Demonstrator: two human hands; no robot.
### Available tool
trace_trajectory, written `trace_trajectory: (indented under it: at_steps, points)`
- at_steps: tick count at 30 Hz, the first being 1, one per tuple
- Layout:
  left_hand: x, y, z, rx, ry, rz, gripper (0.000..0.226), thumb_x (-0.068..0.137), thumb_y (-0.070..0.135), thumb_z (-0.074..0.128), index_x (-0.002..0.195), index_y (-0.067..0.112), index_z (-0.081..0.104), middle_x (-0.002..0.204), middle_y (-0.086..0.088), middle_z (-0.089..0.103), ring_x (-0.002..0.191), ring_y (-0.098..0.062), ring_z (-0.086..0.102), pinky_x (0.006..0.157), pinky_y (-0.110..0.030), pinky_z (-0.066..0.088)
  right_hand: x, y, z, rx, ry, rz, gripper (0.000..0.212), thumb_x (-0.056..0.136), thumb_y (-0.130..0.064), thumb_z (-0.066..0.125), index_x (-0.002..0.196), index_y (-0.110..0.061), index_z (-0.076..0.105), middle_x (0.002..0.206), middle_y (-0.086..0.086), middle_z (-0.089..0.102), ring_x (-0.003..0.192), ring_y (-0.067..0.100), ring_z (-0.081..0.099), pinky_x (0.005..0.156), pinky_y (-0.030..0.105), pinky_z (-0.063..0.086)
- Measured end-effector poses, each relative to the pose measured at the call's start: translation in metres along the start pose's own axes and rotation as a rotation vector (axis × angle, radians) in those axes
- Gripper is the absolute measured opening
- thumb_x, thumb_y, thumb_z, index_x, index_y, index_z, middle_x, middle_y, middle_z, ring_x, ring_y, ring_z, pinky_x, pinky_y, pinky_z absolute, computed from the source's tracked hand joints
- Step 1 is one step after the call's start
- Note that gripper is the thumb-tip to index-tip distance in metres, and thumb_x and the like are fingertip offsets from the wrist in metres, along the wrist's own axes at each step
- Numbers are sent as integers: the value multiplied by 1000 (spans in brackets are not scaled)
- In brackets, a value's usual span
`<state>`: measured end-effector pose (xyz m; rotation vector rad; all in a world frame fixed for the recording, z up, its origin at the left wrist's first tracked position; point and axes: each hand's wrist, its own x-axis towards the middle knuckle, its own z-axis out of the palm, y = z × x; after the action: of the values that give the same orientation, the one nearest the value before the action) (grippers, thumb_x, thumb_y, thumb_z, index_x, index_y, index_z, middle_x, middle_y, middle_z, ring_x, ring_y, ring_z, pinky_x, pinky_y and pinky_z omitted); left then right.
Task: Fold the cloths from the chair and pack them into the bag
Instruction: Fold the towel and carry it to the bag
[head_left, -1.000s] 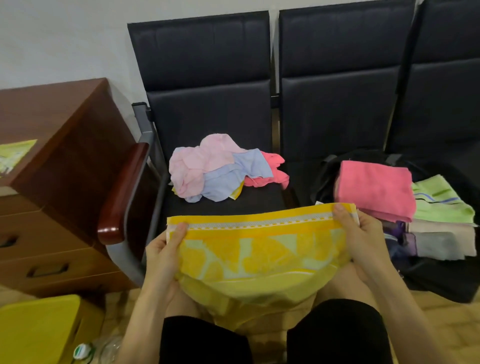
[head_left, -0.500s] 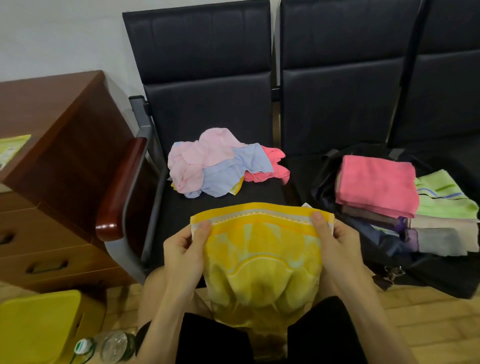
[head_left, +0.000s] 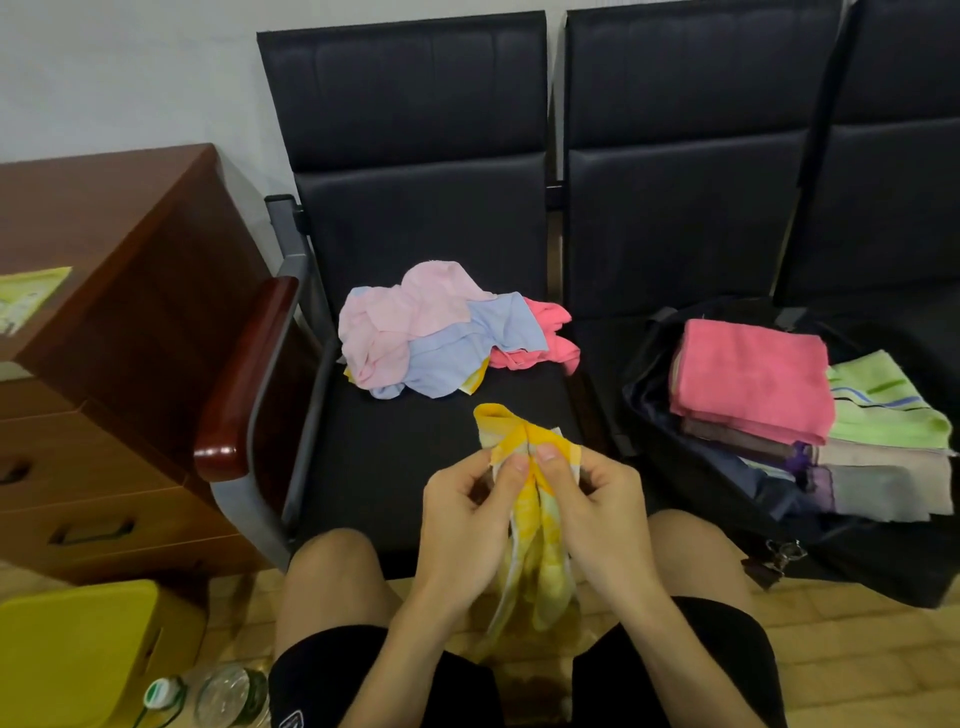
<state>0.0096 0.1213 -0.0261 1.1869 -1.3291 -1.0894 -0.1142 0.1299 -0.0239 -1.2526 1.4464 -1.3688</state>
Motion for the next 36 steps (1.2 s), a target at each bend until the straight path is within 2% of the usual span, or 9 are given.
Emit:
trace_trajectory:
  at_steps: [8,11,15,19,23,26,28,32,36]
  points:
    - [-2,2,0,129,-57,63,36,95,46,56,88,16,75,77,-13,67,76,-35,64,70,-56,51,-4,-4,4,-71,46,-33,34,98,-38,56,75,-21,74,64,6,68,63,27,65,61,50,54]
    - [0,8,0,145,-34,99,17,96,32,63,90,25,76,92,5,66,86,-17,67,74,-43,55,-7,-11,8,-35,-17,-43,44,92,-58,51,78,-22,72,68,8,68,68,29,66,65,53,54]
    - [5,14,-4,141,-107,137,16,79,37,69,94,36,73,102,12,65,95,-15,67,73,-26,54,-5,-24,7,49,-137,1,64,85,-72,38,74,-19,72,75,4,73,74,19,70,75,51,56]
    - [14,11,-11,176,-38,145,26,87,7,70,85,33,73,91,11,68,85,-12,66,69,-22,48,3,-26,-1,36,-295,63,81,79,-86,30,92,-20,76,90,5,74,87,21,70,80,47,57]
    - [24,16,-19,103,-23,77,22,100,14,56,83,18,70,68,11,63,63,-2,54,59,-18,41,5,-27,-8,107,-189,14,44,88,-63,55,88,-24,77,81,0,76,81,11,71,66,26,57]
    - [33,17,-26,82,-49,88,34,99,27,51,87,-1,65,71,-5,59,66,-10,52,62,-27,42,13,-13,-18,176,23,51,24,91,-28,64,82,-7,71,63,2,69,63,10,64,55,24,50]
    - [39,18,-32,82,-102,111,41,100,33,50,90,-4,63,78,-16,62,72,-13,55,67,-30,44,22,3,-27,152,98,95,7,89,-16,68,90,-9,67,69,-1,69,68,9,65,60,29,51]
    - [53,28,-46,104,-254,154,50,95,44,52,96,-4,65,86,-13,65,81,-15,59,75,-33,48,38,21,-38,159,16,167,61,75,-26,78,130,-23,52,121,-2,66,114,11,61,96,33,48]
    - [63,45,-63,109,-461,198,35,98,46,52,97,17,72,95,1,74,89,-8,67,81,-25,54,53,16,-42,271,-296,187,109,55,-48,92,145,-16,40,128,2,66,122,16,60,96,29,50]
